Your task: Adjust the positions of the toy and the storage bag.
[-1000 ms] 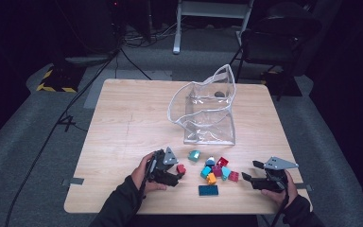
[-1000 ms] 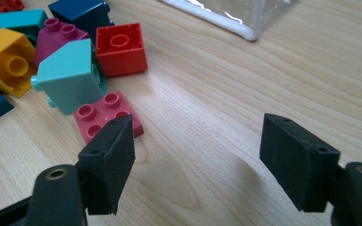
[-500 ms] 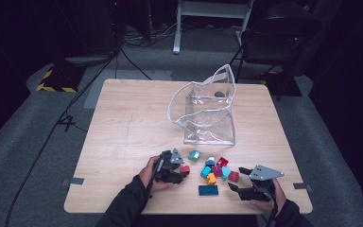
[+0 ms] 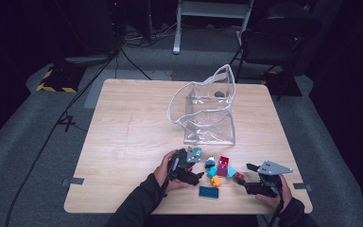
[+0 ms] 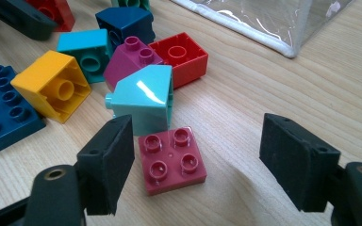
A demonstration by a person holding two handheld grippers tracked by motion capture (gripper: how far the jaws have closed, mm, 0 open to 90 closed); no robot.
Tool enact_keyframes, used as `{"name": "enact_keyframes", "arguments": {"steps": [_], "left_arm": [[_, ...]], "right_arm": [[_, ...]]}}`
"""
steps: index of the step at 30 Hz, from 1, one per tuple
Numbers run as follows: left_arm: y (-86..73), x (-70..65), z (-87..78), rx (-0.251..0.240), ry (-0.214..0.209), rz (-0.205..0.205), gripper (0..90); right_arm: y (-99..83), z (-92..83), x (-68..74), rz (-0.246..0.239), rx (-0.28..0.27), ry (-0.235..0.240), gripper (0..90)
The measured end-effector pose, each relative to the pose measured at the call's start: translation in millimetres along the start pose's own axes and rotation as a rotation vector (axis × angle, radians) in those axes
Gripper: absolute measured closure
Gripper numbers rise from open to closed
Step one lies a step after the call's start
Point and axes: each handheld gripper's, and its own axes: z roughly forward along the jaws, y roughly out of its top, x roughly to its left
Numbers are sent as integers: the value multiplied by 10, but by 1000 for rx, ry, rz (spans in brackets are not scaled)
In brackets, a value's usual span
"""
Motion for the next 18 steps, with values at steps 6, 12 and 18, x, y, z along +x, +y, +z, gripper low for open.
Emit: {"name": "enact_keyframes", "arguments": {"steps": [6, 12, 18], "left_arm": [[-138, -330, -199, -7, -22, 48, 156], [-148, -601, -13, 57, -21, 124, 166], [-128, -542, -79, -17, -24, 53, 159]], "right_arm": [[4, 24, -10, -9, 10, -6, 275], [-5, 35, -55, 2, 17, -24, 276], [-8, 28, -36, -10, 9, 3, 274]]}}
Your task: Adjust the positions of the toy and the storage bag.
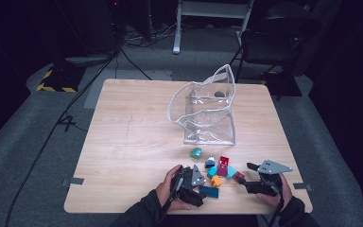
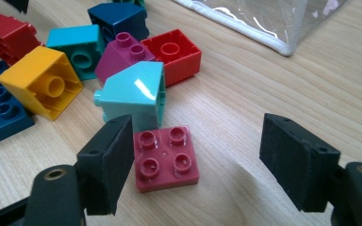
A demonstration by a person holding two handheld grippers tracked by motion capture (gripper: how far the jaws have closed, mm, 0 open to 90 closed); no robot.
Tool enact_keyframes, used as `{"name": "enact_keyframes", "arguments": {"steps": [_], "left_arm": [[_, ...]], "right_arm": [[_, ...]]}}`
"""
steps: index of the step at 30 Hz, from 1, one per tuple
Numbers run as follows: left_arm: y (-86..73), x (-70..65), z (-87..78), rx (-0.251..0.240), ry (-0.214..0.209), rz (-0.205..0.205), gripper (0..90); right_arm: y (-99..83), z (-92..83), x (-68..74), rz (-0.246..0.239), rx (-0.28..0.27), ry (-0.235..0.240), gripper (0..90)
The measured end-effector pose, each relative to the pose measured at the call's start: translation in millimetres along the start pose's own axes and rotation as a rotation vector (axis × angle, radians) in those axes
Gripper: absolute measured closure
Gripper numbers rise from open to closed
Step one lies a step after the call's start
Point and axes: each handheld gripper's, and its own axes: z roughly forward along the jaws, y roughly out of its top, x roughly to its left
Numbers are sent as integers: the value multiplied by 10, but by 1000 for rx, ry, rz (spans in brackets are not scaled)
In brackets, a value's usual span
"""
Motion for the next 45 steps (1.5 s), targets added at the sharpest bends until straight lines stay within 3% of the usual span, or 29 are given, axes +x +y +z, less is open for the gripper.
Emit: {"name": "enact_keyframes", "arguments": {"steps": [5, 8, 14, 16, 18, 25, 31, 35, 37, 41, 42, 45], "left_arm": [[15, -113, 187, 38, 6, 43, 157], [26, -131, 226, 18, 5, 26, 150], [56, -107, 262, 14, 25, 30, 135], [101, -66, 312, 3, 60, 17, 127], [117, -38, 324, 7, 59, 19, 128], [248, 320, 469, 13, 50, -42, 133], [295, 428, 503, 8, 89, -38, 155], [278, 417, 450, 17, 98, -19, 160], [242, 419, 352, 5, 81, -12, 159], [81, 429, 15, -26, 87, -7, 159], [81, 429, 15, -26, 87, -7, 159], [-146, 455, -260, -28, 95, -5, 159]], "right_arm": [[2, 11, 14, -10, 4, 2, 274], [1, 10, 6, -2, 2, 1, 274], [1, 21, 5, -7, 6, 2, 274], [1, 19, -1, -3, 5, -3, 274], [2, 14, -5, 4, 3, -5, 274], [0, 17, -12, 10, 2, -9, 275], [-3, 7, -23, 17, -6, -2, 281], [-3, 1, -30, 23, -11, -4, 277], [-2, -2, -32, 23, -12, -6, 276], [17, -36, -93, 36, -27, -48, 280], [17, -36, -93, 36, -27, -48, 280], [133, -100, -169, 39, -67, -87, 295]]}}
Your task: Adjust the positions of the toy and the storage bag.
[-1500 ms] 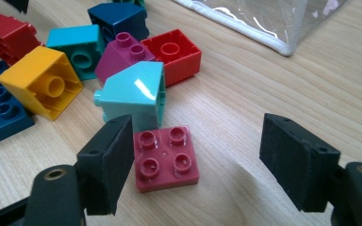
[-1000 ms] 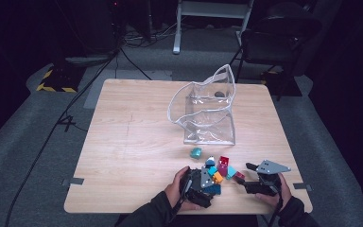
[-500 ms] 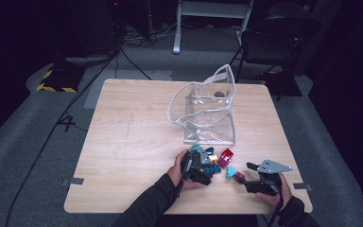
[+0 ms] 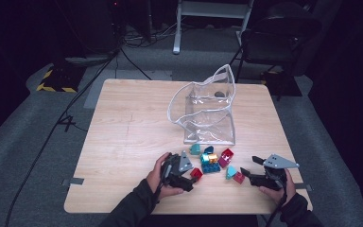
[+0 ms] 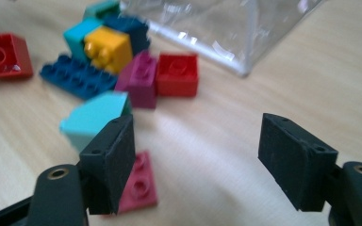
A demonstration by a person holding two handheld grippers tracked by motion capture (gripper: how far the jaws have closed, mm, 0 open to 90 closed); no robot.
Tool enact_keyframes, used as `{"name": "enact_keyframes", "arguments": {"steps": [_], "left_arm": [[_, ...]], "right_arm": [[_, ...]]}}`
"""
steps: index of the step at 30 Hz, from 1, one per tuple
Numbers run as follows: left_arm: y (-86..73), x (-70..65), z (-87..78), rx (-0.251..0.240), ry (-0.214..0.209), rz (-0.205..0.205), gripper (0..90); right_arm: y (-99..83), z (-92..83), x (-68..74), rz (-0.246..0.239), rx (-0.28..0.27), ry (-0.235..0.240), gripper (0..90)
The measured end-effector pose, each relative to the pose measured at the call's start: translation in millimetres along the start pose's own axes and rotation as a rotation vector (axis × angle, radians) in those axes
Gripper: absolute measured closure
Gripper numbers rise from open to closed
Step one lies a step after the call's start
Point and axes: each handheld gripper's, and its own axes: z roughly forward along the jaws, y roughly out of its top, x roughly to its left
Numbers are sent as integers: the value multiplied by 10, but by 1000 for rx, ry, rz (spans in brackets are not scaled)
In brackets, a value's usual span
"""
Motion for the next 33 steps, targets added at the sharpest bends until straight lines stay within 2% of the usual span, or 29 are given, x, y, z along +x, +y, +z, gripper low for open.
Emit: {"name": "enact_keyframes", "arguments": {"steps": [1, 2, 3, 4, 5, 6, 7, 8, 9, 11, 14, 17, 19, 22, 24, 25, 26, 27, 28, 29, 30, 31, 32, 33], "left_arm": [[0, 0, 0, 0, 0, 0, 159], [-87, 26, -71, 7, 12, -5, 159], [-216, 75, -154, 26, 29, -29, 160], [-216, 75, -154, 26, 29, -29, 159], [-392, 153, -255, 46, 48, -61, 160], [-448, 176, -288, 57, 55, -77, 161], [-448, 176, -288, 57, 55, -77, 162], [-586, 241, -382, 66, 69, -107, 161], [-586, 241, -382, 66, 69, -107, 162], [-751, 325, -508, 69, 93, -146, 162], [-819, 365, -556, 72, 108, -161, 162], [-931, 416, -593, 102, 140, -174, 162], [-960, 432, -605, 99, 144, -181, 158], [-984, 461, -622, 97, 154, -190, 159], [-1020, 491, -641, 92, 149, -202, 157], [-1055, 523, -672, 94, 164, -215, 153], [-1055, 523, -672, 94, 164, -215, 152], [-1111, 568, -714, 91, 186, -238, 152], [-1111, 568, -714, 91, 186, -238, 151], [-1170, 614, -741, 75, 190, -265, 150], [-1170, 614, -741, 75, 190, -265, 145], [-1237, 670, -760, 53, 188, -299, 137], [-1250, 705, -769, 58, 178, -323, 136], [-1250, 705, -769, 58, 178, -323, 134]], "right_arm": [[50, -10, -18, -2, -12, -12, 301], [120, -13, -33, -12, -23, -24, 309], [162, -10, -41, -21, -31, -24, 337], [220, -1, -52, -37, -40, -23, 370], [278, 18, -63, -57, -51, -22, 402], [353, 50, -81, -79, -61, -32, 426], [353, 50, -81, -79, -61, -32, 426], [467, 127, -125, -87, -69, -34, 445], [467, 127, -125, -87, -69, -34, 445], [597, 250, -177, -81, -75, -35, 445], [695, 359, -197, -73, -72, -35, 432], [787, 459, -191, -77, -66, -38, 421], [837, 514, -179, -86, -63, -55, 416], [870, 565, -177, -79, -63, -44, 426], [891, 620, -173, -85, -59, -51, 492], [902, 683, -175, -94, -50, -51, 621], [902, 683, -175, -94, -50, -51, 621], [910, 737, -163, -128, -29, -79, 685], [914, 756, -163, -130, -31, -91, 721], [919, 772, -175, -124, -34, -98, 755], [922, 784, -184, -115, -34, -102, 779], [926, 804, -201, -106, -30, -104, 821], [925, 816, -212, -107, -26, -106, 850], [925, 816, -212, -107, -26, -106, 850]]}}
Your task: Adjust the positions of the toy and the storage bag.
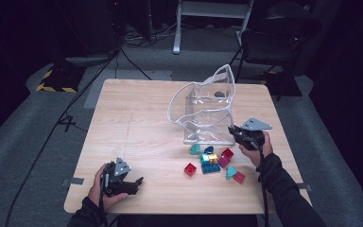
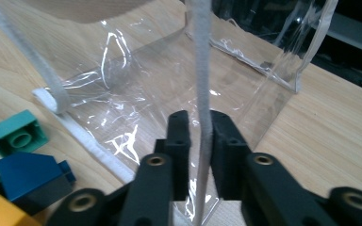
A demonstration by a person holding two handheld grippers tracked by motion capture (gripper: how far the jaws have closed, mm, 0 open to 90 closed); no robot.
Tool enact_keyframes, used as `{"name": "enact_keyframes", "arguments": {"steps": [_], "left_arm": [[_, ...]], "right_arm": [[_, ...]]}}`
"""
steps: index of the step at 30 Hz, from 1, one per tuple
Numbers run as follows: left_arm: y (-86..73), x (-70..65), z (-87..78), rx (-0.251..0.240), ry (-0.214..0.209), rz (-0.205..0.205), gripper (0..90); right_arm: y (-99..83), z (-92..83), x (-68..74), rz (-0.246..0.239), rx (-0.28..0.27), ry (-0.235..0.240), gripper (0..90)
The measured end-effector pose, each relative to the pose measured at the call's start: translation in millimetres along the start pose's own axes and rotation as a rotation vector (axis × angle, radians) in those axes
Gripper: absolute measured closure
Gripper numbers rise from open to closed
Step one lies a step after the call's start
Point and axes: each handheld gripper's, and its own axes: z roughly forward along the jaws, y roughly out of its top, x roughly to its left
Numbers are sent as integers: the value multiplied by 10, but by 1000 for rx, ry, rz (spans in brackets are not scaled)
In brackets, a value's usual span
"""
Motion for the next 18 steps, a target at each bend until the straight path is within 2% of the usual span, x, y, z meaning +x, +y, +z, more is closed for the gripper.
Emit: {"name": "enact_keyframes", "arguments": {"steps": [2, 6, 13, 14, 18], "left_arm": [[18, 34, 20, 4, 0, -13, 122], [22, 30, 24, 5, -1, -8, 121], [20, 22, 24, 3, 3, -9, 121], [21, 21, 21, 6, 5, -7, 121], [20, 16, 21, 1, 9, -6, 121]], "right_arm": [[-18, 20, -39, 6, -11, 25, 874], [-23, 3, -38, -1, -11, 29, 876], [-115, -143, -35, -9, -23, 56, 875], [-157, -206, -35, -6, -28, 64, 876], [-200, -279, -24, -14, -28, 60, 874]]}}
